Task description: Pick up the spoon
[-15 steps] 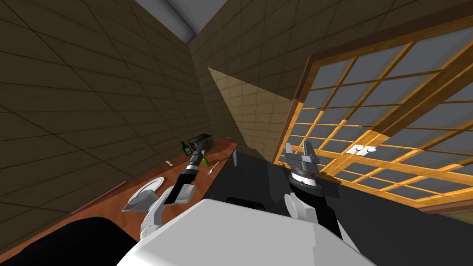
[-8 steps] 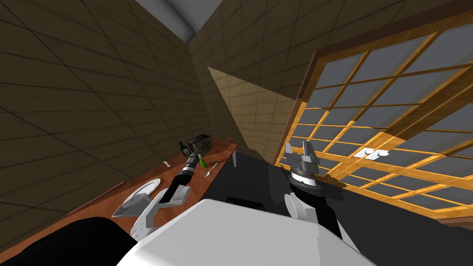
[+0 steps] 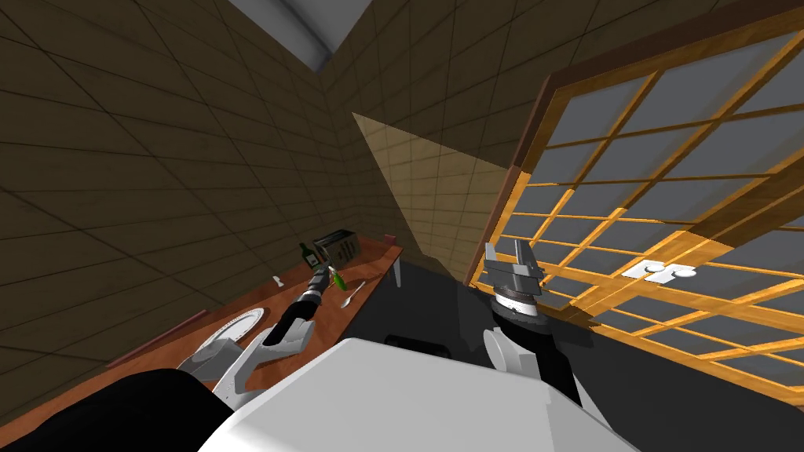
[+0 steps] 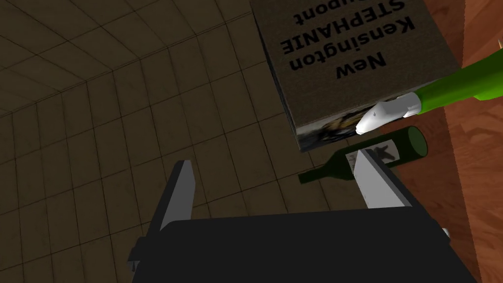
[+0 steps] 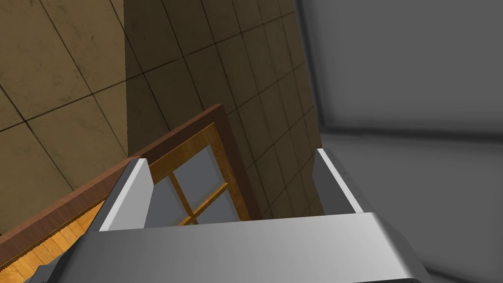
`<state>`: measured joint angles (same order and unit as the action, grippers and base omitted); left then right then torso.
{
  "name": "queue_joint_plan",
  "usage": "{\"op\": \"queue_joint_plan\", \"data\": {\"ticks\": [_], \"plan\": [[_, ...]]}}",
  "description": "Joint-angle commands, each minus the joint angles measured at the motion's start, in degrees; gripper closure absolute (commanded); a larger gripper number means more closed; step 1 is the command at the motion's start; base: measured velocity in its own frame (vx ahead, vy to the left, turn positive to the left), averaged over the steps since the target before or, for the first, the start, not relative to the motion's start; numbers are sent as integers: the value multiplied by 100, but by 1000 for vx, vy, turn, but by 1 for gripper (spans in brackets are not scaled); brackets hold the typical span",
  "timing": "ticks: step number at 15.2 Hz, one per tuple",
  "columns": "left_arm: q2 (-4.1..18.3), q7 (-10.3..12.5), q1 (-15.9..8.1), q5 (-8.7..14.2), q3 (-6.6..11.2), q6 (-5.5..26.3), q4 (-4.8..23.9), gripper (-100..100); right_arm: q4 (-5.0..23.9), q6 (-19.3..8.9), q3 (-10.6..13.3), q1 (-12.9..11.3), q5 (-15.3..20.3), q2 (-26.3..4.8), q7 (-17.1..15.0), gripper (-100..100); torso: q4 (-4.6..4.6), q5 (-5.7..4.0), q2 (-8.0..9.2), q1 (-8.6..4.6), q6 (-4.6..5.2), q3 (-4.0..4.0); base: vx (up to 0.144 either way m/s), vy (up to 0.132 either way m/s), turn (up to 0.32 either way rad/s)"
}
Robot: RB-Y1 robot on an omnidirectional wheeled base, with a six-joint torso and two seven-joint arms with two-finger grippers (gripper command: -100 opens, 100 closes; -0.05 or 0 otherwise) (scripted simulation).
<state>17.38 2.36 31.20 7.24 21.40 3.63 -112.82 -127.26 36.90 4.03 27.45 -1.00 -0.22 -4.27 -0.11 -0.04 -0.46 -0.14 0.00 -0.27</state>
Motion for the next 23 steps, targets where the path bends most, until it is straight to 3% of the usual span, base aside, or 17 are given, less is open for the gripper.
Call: {"op": "queue_joint_plan", "data": {"ticks": [1,3,4,6,7,9,10,13,14,16,17,19,20,22,23], "plan": [[38,57,5,114,189,286,209,-100,0,0,0,0,0,0,0,0,0,0,0,0,0,0,100,-38,34],[38,57,5,114,189,429,209,-100,0,0,0,0,0,0,0,0,0,1,0,-1,-2,0,89,-48,29],[36,91,23,203,342,605,367,-100,0,0,0,0,0,0,0,0,1,1,6,-1,0,3,83,-56,30],[36,91,23,203,342,763,367,-100,0,0,0,0,0,0,0,0,1,0,5,-6,-1,3,86,-55,30],[28,124,41,293,495,917,526,-100,0,0,0,0,0,0,0,0,2,0,9,-4,0,5,103,-52,38],[28,124,41,293,495,1100,526,-100,0,0,0,0,0,0,0,0,1,-1,0,-4,-1,1,99,-43,28],[14,158,59,384,647,1258,685,-100,0,0,0,0,0,0,0,0,1,0,4,0,0,3,98,-43,26],[14,158,59,384,647,1437,685,-100,0,0,0,0,0,0,0,0,1,1,4,3,0,2,80,-33,18],[-5,192,76,476,797,1654,844,-100,0,0,0,-1,0,0,0,0,3,1,13,6,1,7,71,-33,17],[-5,192,76,476,797,1773,844,-100,0,0,0,0,0,0,0,0,3,1,9,1,-1,6,83,-45,26],[-27,226,92,567,944,2007,1000,-100,0,0,0,0,0,0,0,0,3,1,11,1,0,7,101,-54,20],[-27,226,92,567,944,2107,1000,-100,0,0,0,0,0,0,0,0,1,0,1,-1,-1,1,105,-40,25],[-53,259,106,658,1087,2241,1154,-100,0,0,0,0,0,0,0,0,1,1,2,2,1,1,108,-47,13],[-53,259,106,658,1087,2435,1154,-100,0,0,0,0,0,0,0,0,0,0,-4,-1,0,-2,106,-43,14],[-81,292,118,747,1225,2599,1304,-100,0,0,0,0,0,0,0,0,0,1,1,1,0,0,115,-58,9]]}}
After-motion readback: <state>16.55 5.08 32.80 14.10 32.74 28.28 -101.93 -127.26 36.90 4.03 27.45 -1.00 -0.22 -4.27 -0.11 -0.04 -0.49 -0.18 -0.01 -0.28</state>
